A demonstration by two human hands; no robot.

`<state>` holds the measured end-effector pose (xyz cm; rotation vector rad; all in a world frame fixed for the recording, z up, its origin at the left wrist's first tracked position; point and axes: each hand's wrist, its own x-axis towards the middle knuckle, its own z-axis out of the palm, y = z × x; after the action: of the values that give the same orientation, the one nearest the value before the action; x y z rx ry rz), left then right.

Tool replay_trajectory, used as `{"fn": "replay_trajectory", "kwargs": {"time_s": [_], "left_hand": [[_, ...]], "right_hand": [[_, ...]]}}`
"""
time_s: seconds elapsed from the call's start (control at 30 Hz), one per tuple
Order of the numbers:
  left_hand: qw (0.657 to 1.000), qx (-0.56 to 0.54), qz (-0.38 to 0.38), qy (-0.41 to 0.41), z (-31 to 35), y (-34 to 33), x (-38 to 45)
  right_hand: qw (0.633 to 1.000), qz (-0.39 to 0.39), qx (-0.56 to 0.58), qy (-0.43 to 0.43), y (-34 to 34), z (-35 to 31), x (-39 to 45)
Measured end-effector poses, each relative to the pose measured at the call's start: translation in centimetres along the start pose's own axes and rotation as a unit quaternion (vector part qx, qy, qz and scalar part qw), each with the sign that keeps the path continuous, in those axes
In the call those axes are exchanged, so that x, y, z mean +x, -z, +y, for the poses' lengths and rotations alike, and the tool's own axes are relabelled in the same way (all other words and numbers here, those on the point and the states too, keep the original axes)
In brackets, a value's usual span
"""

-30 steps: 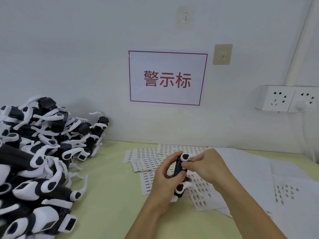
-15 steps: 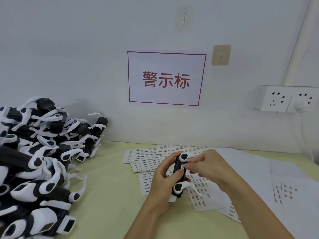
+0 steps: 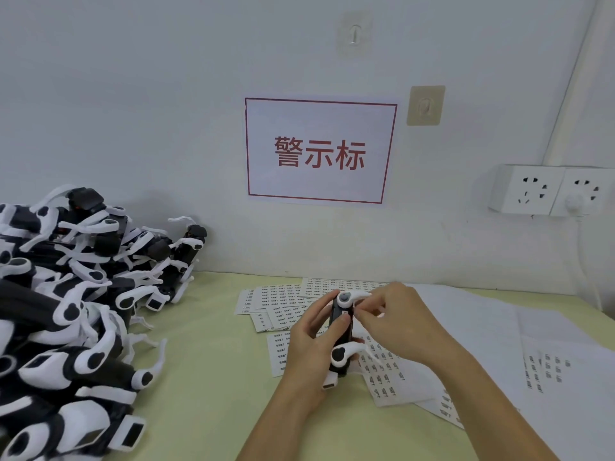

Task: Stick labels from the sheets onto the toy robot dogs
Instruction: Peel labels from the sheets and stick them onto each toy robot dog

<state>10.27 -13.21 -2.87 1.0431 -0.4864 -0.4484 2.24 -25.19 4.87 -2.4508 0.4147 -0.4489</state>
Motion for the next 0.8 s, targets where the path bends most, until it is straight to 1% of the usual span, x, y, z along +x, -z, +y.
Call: {"fn": "replay_trajectory", "kwargs": {"time_s": [0.07, 0.13, 0.2, 0.23, 0.37, 0.43, 0.53, 0.6, 0.7, 0.8], "left_hand": [[1.000, -0.024, 0.008, 0.011, -0.1, 0.1, 0.1], [0.999, -0.041, 0.003, 0.019, 0.1, 0.1, 0.1], [0.999, -0.043, -0.013, 0.020, 0.3, 0.0, -0.1], [0.999, -0.042, -0.024, 0.017, 0.4, 0.0, -0.1], [0.996, -0.046, -0.072, -0.003, 0.1, 0.2, 0.0], [0.994, -0.047, -0.096, -0.009, 0.1, 0.2, 0.0], [0.990, -0.058, -0.128, -0.011, 0.2, 0.3, 0.2], [0.988, -0.079, -0.135, 0.001, 0.2, 0.3, 0.3], [0.989, -0.102, -0.104, 0.019, 0.4, -0.1, 0.5], [0.998, -0.057, -0.018, 0.006, 0.7, -0.2, 0.7]], "right_hand": [[0.998, 0.044, -0.001, 0.042, 0.0, 0.1, 0.2], [0.993, 0.085, 0.050, 0.064, -0.1, 0.1, 0.2], [0.990, 0.096, 0.077, 0.069, -0.5, 0.0, 0.2], [0.991, 0.089, 0.082, 0.063, -0.7, 0.1, 0.2], [0.996, 0.019, 0.081, 0.019, -1.0, 0.6, 0.2], [0.996, -0.004, 0.091, 0.015, -0.9, 0.7, 0.2], [0.990, -0.013, 0.140, 0.020, -0.5, 0.7, 0.1], [0.985, -0.011, 0.174, 0.015, -0.3, 0.9, 0.0], [0.977, -0.011, 0.214, 0.006, -0.3, 1.1, 0.1], [0.975, 0.016, 0.223, 0.010, -0.3, 1.0, 0.2]]}}
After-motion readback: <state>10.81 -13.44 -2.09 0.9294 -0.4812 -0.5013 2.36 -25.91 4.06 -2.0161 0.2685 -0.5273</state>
